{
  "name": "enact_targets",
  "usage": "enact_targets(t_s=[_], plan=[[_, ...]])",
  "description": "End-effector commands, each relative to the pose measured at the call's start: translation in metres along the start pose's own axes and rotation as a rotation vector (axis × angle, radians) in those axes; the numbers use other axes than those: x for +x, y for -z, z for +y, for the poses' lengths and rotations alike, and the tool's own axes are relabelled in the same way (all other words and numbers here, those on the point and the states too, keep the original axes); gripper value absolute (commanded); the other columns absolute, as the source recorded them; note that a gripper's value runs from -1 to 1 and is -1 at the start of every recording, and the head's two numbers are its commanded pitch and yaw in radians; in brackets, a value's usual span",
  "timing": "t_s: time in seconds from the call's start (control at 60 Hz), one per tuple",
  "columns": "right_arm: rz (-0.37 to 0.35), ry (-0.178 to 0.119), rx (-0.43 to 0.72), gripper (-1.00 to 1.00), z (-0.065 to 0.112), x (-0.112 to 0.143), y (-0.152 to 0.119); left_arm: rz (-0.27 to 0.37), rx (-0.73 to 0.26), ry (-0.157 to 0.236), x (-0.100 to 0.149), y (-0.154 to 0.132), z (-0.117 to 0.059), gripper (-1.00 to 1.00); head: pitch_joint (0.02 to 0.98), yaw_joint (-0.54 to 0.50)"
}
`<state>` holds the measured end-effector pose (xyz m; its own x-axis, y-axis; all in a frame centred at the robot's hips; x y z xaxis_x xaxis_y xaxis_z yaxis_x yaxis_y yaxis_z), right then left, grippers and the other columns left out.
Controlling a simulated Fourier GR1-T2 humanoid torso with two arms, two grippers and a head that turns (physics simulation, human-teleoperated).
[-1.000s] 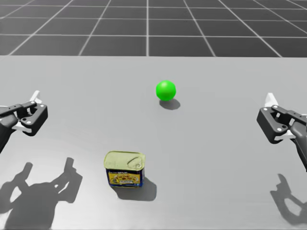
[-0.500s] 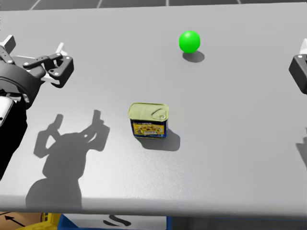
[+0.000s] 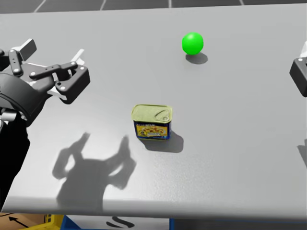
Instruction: Watch the red light. When it turns green, pick up the object.
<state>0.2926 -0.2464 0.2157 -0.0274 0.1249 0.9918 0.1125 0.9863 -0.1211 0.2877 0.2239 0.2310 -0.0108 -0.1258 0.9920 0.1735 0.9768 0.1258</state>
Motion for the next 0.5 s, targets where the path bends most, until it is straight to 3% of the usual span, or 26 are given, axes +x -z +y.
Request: enact_targets(t_s=[0.017,0.25,0.5], plan=[[0.002,-0.006,-0.005,-1.00,0.001,-0.001,0.000,-0.031,-0.135,-0.055,0.014,-0.032,-0.027,-1.00,0.856,0.07],[0.002,-0.013,-0.010,-1.00,0.000,-0.001,0.001,-0.001,-0.232,-0.066,0.017,-0.076,-0.055,-1.00,0.854,0.07],[-0.002,-0.024,-0.018,-1.00,0.000,-0.001,0.001,0.063,-0.278,-0.077,-0.004,-0.091,-0.080,-1.00,0.851,0.07]])
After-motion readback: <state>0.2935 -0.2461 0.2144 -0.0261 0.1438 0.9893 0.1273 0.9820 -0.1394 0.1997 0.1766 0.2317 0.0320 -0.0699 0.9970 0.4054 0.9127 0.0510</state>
